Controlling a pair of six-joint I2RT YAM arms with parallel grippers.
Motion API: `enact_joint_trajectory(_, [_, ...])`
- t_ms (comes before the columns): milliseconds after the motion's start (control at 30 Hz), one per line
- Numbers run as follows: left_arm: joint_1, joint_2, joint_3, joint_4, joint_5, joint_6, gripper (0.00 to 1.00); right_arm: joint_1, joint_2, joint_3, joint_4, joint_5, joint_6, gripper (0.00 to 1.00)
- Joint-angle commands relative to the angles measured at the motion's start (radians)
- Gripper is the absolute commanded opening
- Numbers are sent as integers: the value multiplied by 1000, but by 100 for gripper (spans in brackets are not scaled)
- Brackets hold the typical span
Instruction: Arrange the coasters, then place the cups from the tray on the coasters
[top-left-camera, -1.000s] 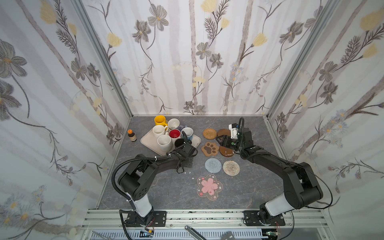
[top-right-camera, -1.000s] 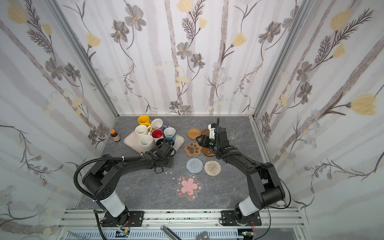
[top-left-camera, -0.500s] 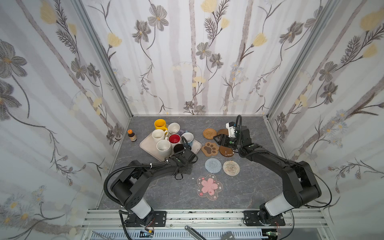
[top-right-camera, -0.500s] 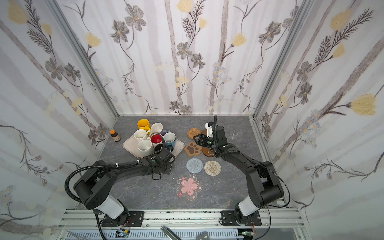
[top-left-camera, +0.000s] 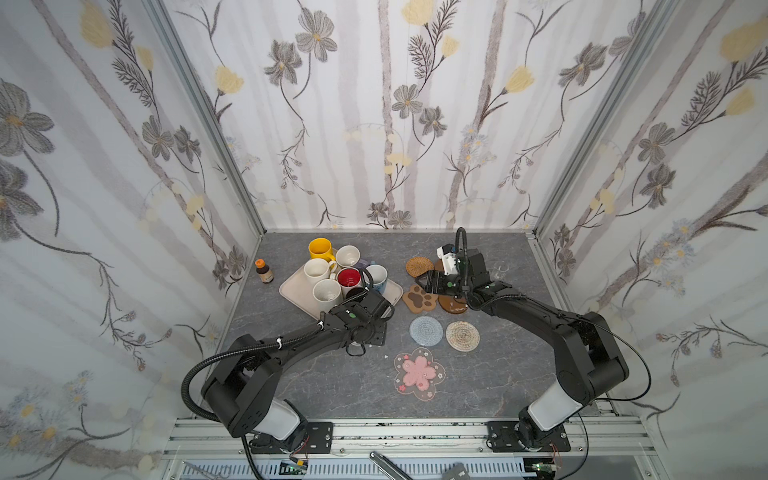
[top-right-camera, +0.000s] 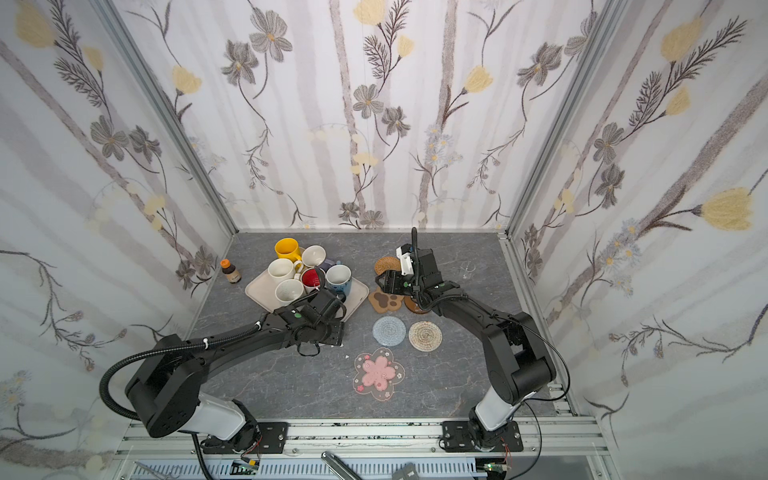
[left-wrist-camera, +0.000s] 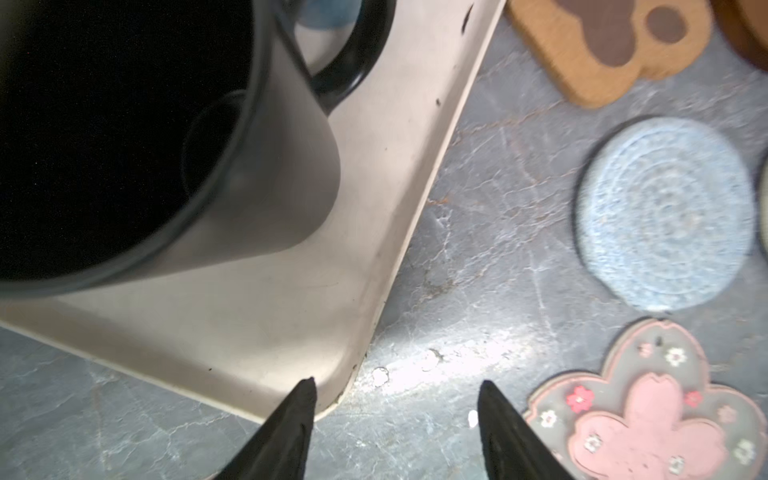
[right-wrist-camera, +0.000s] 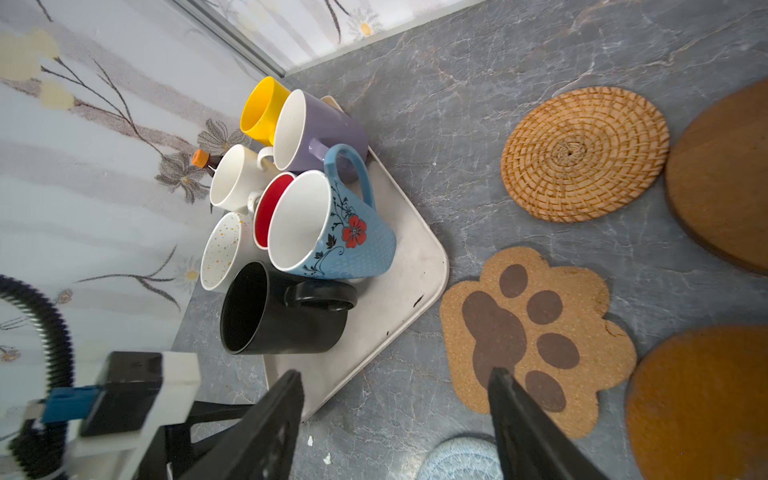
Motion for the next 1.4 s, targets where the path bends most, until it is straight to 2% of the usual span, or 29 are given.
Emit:
enact_joint_trajectory(0, [3, -69, 26, -52, -5, -11, 78, 24, 25, 17, 23, 16, 3, 78])
enact_joint_trajectory(133, [12, -181, 45, -55, -21, -10, 89, 44, 65, 11, 92, 8, 65, 86])
enact_joint_trajectory(200, [26, -246, 58, -55, -47, -14, 100, 57, 100, 30, 108, -3, 89, 87])
enact_joint_trajectory(467, [110, -380, 68, -51, -136, -15, 100, 116, 227, 127, 109, 4, 137, 84])
enact_joint_trajectory(700, [161, -438, 37, -33, -162, -10, 100, 151, 292, 161, 132, 8, 190, 80])
enact_joint_trajectory(1367, [204, -465, -34, 26, -151, 32, 100, 209, 387, 269, 113, 37, 234, 83])
